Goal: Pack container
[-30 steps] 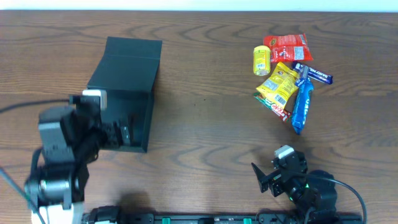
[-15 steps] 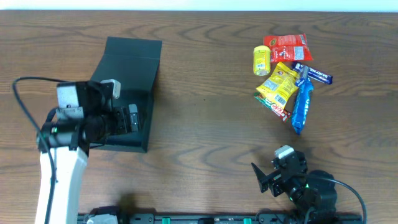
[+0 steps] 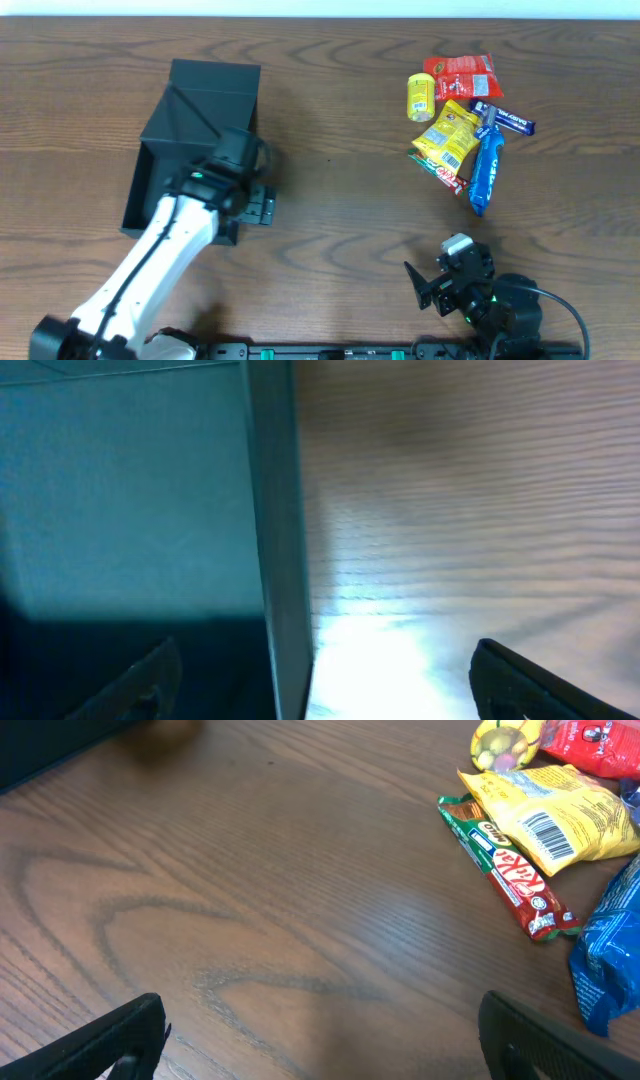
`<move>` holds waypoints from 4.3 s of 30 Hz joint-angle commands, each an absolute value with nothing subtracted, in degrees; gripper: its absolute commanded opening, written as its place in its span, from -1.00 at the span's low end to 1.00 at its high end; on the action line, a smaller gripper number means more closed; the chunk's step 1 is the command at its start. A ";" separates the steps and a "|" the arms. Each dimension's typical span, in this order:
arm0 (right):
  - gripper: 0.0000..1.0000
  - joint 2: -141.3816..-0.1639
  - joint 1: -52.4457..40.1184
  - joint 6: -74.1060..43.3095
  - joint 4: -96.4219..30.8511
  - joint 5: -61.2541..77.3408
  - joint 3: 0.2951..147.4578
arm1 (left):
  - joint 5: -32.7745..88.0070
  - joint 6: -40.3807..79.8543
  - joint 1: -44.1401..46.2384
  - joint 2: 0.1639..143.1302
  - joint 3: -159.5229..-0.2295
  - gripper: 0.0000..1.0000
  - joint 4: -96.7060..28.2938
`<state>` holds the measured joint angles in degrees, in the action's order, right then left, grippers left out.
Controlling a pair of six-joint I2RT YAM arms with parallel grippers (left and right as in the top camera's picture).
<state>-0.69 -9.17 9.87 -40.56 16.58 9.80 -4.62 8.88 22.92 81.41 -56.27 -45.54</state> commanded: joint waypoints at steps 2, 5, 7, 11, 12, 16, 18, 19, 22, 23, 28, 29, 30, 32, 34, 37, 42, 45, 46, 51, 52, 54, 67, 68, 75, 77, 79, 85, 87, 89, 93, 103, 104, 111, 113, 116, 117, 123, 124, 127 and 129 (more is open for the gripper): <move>0.99 -0.32 -8.64 9.26 -40.53 16.49 9.63 | -13.65 15.22 24.18 84.75 -57.17 0.79 -44.69; 0.98 -0.32 -8.64 9.26 -40.53 16.49 9.63 | -13.50 15.66 23.90 86.54 -57.17 0.75 -43.88; 0.99 -0.32 -8.64 9.26 -40.53 16.49 9.63 | -13.47 15.68 23.92 87.72 -57.17 0.69 -43.20; 0.99 -0.32 -8.64 9.26 -40.53 16.49 9.63 | -13.45 15.70 23.92 89.73 -57.17 0.32 -42.15; 0.98 -0.32 -8.64 9.26 -40.53 16.49 9.63 | -13.47 15.92 23.92 90.11 -57.17 0.11 -41.91; 0.99 -0.32 -8.64 9.26 -40.53 16.49 9.63 | -13.45 19.31 23.92 90.67 -57.17 -0.18 -41.32; 0.98 -0.32 -8.64 9.26 -40.53 16.49 9.63 | -13.19 20.32 23.90 90.65 -57.17 -0.28 -40.99; 0.99 -0.32 -8.64 9.26 -40.53 16.49 9.63 | -12.84 20.38 23.92 90.67 -57.17 -0.34 -40.60; 0.99 -0.32 -8.64 9.26 -40.53 16.49 9.63 | -11.35 20.40 23.92 90.67 -57.17 -0.49 -39.83; 0.98 -0.32 -8.64 9.26 -40.53 16.49 9.63 | -11.05 20.40 23.92 90.67 -57.17 -0.54 -39.79; 0.98 -0.32 -8.64 9.26 -40.53 16.49 9.63 | -10.41 22.02 23.92 90.65 -57.17 -0.61 -39.77; 0.99 -0.32 -8.64 9.26 -40.53 16.49 9.63 | -10.41 22.46 23.92 90.67 -57.17 -0.61 -39.75; 0.99 -0.32 -8.64 9.26 -40.53 16.49 9.63 | -10.41 22.85 23.92 90.67 -57.17 -0.63 -39.75; 0.99 -0.32 -8.64 9.26 -40.53 16.49 9.63 | -10.37 23.46 23.97 90.67 -57.17 -0.74 -39.70; 0.99 -0.32 -8.64 9.26 -40.53 16.49 9.63 | -8.75 23.64 24.03 90.67 -57.17 -0.89 -39.11; 0.98 -0.32 -8.64 9.26 -40.53 16.49 9.63 | -6.07 23.73 24.03 90.67 -57.17 -0.88 -38.00; 0.99 -0.32 -8.64 9.26 -40.53 16.49 9.63 | -3.97 25.80 24.08 90.67 -57.17 -0.89 -35.48; 0.98 -0.32 -8.64 9.26 -40.53 16.49 9.63 | -1.52 25.80 24.14 90.65 -57.17 -0.89 -33.01; 0.99 -0.32 -8.64 9.26 -40.53 16.49 9.63 | -0.54 25.82 24.25 90.67 -57.17 -0.89 -32.01; 0.98 -0.32 -8.64 9.26 -40.53 16.49 9.63 | 2.02 26.48 26.22 90.67 -57.19 -0.89 -27.59; 0.99 -0.32 -8.64 9.26 -40.53 16.49 9.63 | 2.00 26.98 26.85 90.67 -57.19 -0.88 -26.92; 0.99 -0.32 -8.64 9.26 -40.53 16.49 9.63 | 2.02 27.81 28.40 90.67 -57.30 -0.88 -25.45; 0.99 -0.32 -8.64 9.26 -40.53 16.49 9.63 | 2.61 26.83 38.65 103.02 -73.23 -0.89 -27.86; 0.99 -0.32 -8.64 9.26 -40.53 16.49 9.63 | 2.61 26.85 38.96 104.44 -75.26 -0.89 -28.53; 0.99 -0.32 -8.64 9.26 -40.53 16.49 9.63 | 4.16 27.07 40.56 112.27 -86.94 -0.89 -31.55; 0.98 -0.32 -8.64 9.26 -40.53 16.49 9.63 | 4.54 28.69 40.91 113.86 -89.03 -0.89 -32.18; 0.99 -0.32 -8.64 9.26 -40.53 16.49 9.63 | 4.58 30.81 41.10 115.00 -90.35 -0.89 -32.67; 0.99 -0.32 -8.64 9.26 -40.53 16.49 9.63 | 5.37 35.38 41.52 115.72 -90.65 -0.89 -33.21; 0.99 -0.32 -8.64 9.26 -40.53 16.49 9.63 | 5.87 37.43 41.67 115.72 -90.65 -0.89 -33.21; 0.98 -0.32 -8.64 9.26 -40.53 16.49 9.63 | 6.09 40.56 41.76 115.72 -90.65 -0.89 -33.23; 0.98 -0.32 -8.64 9.26 -40.53 16.49 9.63 | 6.09 45.58 41.82 115.72 -90.65 -0.88 -33.21; 0.98 -0.32 -8.64 9.26 -40.53 16.49 9.63 | 5.52 46.78 41.82 115.72 -90.65 -0.89 -33.17; 0.99 -0.32 -8.64 9.26 -40.53 16.49 9.63 | 5.52 45.65 41.82 115.72 -90.65 -0.89 -33.17; 0.99 -0.32 -8.64 9.26 -40.53 16.49 9.63 | 5.56 35.99 41.82 115.68 -93.67 0.34 -35.55; 0.98 -0.32 -8.64 9.26 -40.51 16.49 9.63 | 5.50 33.67 41.82 115.63 -96.62 0.33 -38.13; 0.98 -0.32 -8.64 9.26 -40.53 16.49 9.63 | 3.79 31.83 41.82 115.31 -102.02 0.25 -43.46; 0.99 -0.32 -8.64 9.26 -40.53 16.49 9.63 | 2.70 31.57 41.82 114.89 -103.85 0.25 -45.43; 0.99 -0.32 -8.64 9.26 -40.53 16.49 9.63 | -5.15 30.13 41.82 109.73 -110.89 0.27 -55.33; 0.99 -0.32 -8.64 9.26 -40.53 16.49 9.63 | -6.76 29.87 41.82 108.14 -111.22 0.29 -56.62; 0.99 -0.32 -8.64 9.26 -40.53 16.49 9.63 | -11.92 29.04 41.80 102.54 -111.22 0.30 -60.73; 0.99 -0.32 -8.64 9.56 -40.53 16.14 9.63 | -15.03 28.23 41.65 99.70 -111.22 0.31 -63.42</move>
<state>-0.69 -9.17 9.87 -40.56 16.47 9.80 -7.79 30.15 41.74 104.20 -109.65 -61.41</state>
